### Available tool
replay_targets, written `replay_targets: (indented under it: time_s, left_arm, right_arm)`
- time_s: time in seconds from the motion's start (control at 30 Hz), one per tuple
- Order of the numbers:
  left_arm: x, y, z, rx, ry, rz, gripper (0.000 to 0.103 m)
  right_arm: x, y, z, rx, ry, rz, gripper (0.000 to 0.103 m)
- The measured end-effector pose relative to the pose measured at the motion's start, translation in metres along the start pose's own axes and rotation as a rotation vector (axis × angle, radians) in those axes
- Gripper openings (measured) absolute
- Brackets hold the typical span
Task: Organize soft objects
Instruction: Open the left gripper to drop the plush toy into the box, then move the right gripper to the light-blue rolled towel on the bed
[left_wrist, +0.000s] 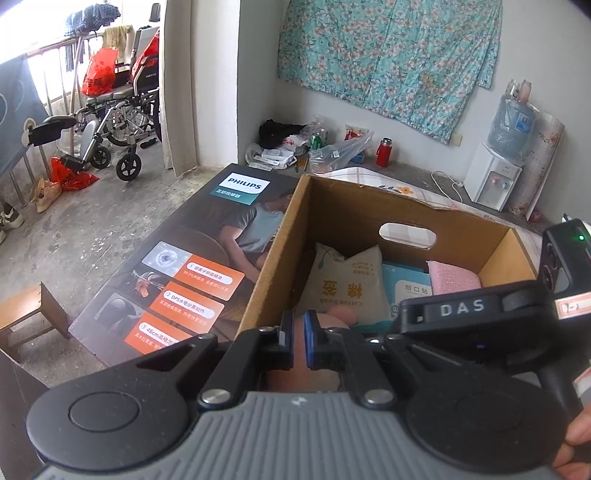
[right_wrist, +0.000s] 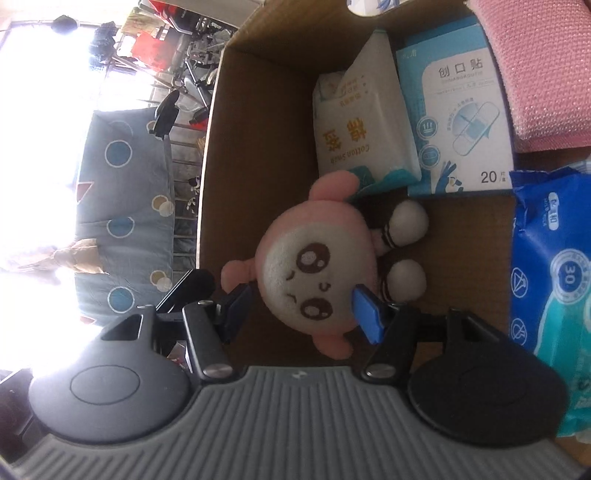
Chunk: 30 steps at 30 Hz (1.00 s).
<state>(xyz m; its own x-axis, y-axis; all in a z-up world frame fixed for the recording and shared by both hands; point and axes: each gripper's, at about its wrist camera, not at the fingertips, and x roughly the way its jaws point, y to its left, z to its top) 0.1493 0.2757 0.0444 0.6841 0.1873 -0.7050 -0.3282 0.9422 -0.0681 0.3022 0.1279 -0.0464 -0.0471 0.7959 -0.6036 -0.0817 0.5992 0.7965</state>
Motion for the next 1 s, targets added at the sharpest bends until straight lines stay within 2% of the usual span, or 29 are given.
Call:
replay_targets:
  time_s: [0.1, 0.17, 0.23, 0.3, 0.43, 0.53, 0.77, 0.87, 1.0]
  left_arm:
    - [-0.008, 0.002, 0.000, -0.012, -0.011, -0.009, 0.020]
    - [-0.016, 0.002, -0.001, -0.017, -0.028, -0.026, 0.024]
    - [-0.026, -0.001, -0.004, -0.019, -0.044, -0.046, 0.040]
    - [-0.038, -0.005, -0.008, -0.024, -0.062, -0.070, 0.051]
    - [-0.060, -0.020, -0.016, -0.021, -0.096, -0.086, 0.064]
    - [-0.075, -0.034, -0.023, -0.020, -0.121, -0.151, 0.075]
    - [-0.094, -0.102, -0.047, 0.073, -0.136, -0.285, 0.078]
    - [-0.098, -0.142, -0.061, 0.120, -0.129, -0.375, 0.078]
    - [-0.104, -0.202, -0.087, 0.198, -0.119, -0.499, 0.078]
  right_arm:
    - [-0.014, 0.001, -0.004, -0.018, -0.033, 0.005, 0.061]
    - [-0.023, 0.004, -0.006, -0.030, -0.058, 0.016, 0.062]
    - [-0.037, 0.009, -0.012, -0.060, -0.089, 0.024, 0.063]
    - [-0.051, 0.014, -0.019, -0.095, -0.117, 0.030, 0.064]
    - [-0.088, 0.023, -0.035, -0.170, -0.191, 0.032, 0.064]
    - [-0.124, 0.019, -0.048, -0.196, -0.248, 0.065, 0.067]
    - [-0.215, -0.020, -0.090, -0.213, -0.412, 0.045, 0.067]
    - [-0.256, -0.048, -0.115, -0.213, -0.500, -0.016, 0.067]
    - [-0.314, -0.093, -0.158, -0.203, -0.629, -0.153, 0.067]
